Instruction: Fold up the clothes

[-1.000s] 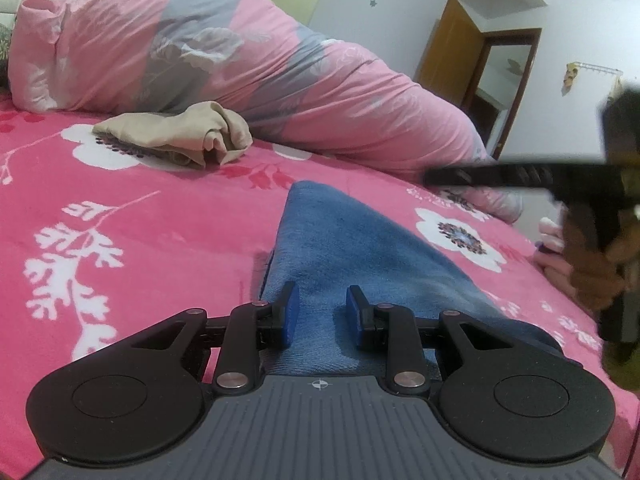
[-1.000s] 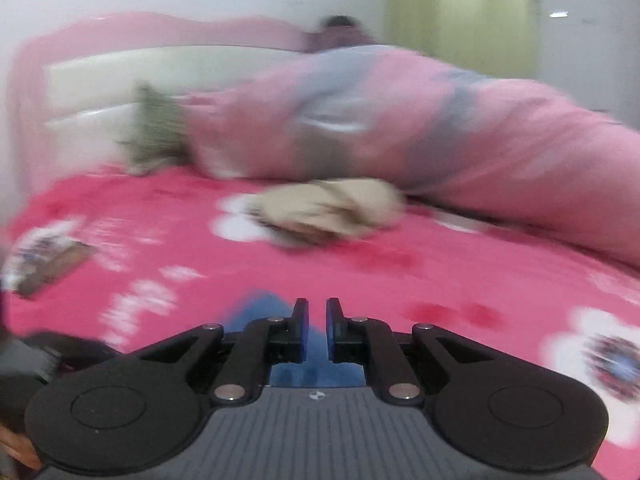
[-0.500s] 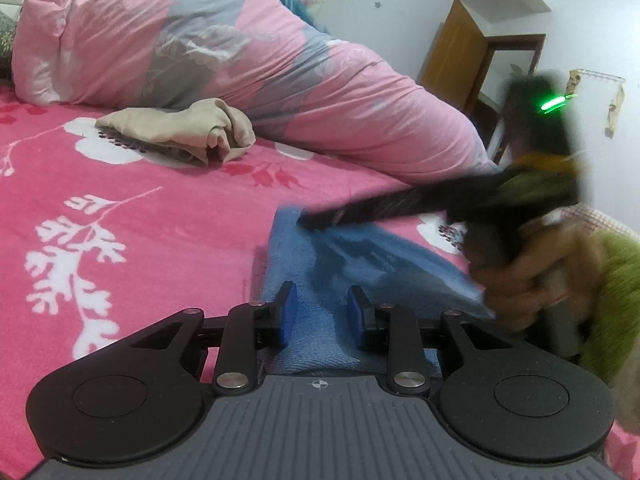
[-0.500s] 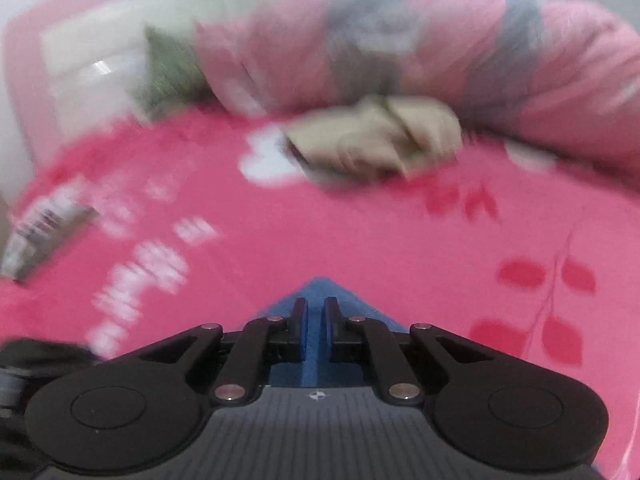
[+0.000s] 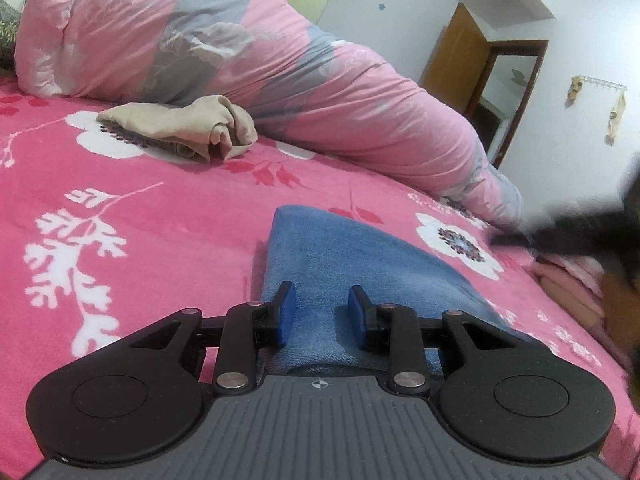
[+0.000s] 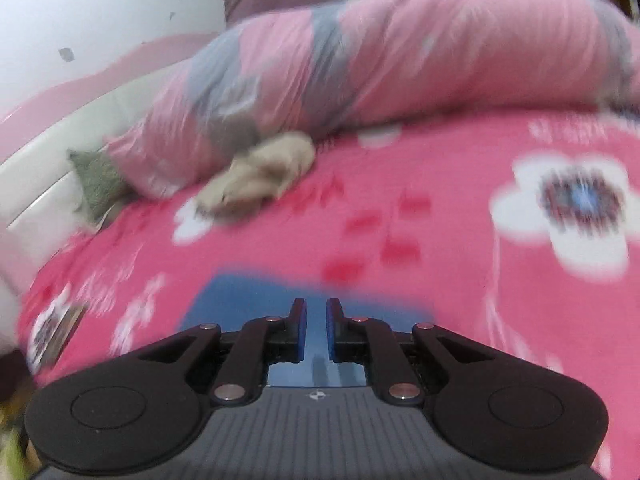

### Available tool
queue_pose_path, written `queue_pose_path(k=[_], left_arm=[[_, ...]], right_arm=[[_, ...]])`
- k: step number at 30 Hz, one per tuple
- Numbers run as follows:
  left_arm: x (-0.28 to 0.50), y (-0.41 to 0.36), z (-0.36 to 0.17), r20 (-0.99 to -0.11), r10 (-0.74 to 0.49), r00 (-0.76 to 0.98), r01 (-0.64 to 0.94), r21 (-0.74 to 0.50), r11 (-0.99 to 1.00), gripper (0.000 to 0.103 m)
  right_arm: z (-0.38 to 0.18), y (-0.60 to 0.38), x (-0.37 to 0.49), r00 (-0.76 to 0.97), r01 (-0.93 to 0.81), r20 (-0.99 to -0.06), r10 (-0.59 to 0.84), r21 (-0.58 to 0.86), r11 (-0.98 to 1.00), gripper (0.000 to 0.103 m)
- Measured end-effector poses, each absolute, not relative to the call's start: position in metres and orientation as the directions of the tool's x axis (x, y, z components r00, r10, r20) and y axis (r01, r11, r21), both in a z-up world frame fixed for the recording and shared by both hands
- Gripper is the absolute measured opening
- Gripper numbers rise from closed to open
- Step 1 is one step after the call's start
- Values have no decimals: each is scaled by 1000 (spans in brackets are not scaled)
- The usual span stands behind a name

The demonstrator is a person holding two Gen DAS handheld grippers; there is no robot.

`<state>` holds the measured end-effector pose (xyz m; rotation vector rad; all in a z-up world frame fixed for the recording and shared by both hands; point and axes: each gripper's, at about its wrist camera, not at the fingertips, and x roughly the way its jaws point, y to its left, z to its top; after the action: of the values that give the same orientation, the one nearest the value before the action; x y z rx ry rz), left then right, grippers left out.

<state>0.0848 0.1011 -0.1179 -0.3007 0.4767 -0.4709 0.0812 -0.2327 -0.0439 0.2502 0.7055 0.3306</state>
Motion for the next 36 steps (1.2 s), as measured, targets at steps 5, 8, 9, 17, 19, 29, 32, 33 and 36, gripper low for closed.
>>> queue_pose_path(k=[5,8,9,17,19,29,32,33,36], left_arm=[[83,98,-117,-373,-485,791,360,-357,862,30],[84,98,-116,-374,-486,790,360,-359,861,30],[84,98,-116,-374,-485,791,359,-358,862,30],[80,94,-116,-377,-464,801,351,-331,876,31],[79,94,-116,-378,-462,802,350,-328,877,31],[77,92,-115,-383,-446,809,340,-315,886,31],[76,92,-115,-381,-443,811,337,-316,887,31],[76,92,-115,-380,-444,811,339,-313,887,31],[75,90,-115,-381,-439,814,340,-301,891,31]], right_arm=[[-96,-264,3,678,-22,-675,293,379,925,24],[-94,-278,-38,738,13,-576,351,532,847,26],[-91,-271,-46,755,-7,-567,331,497,868,26],[-77,-178,-78,875,-254,-440,202,-62,965,25],[-84,-159,-76,884,-285,-432,176,-201,937,25],[-101,-125,-76,919,-291,-372,131,-416,861,6],[-96,-129,-87,923,-283,-354,154,-350,893,6],[-101,-129,-88,918,-286,-365,152,-347,893,6],[-109,-128,-91,907,-297,-391,155,-336,894,6]])
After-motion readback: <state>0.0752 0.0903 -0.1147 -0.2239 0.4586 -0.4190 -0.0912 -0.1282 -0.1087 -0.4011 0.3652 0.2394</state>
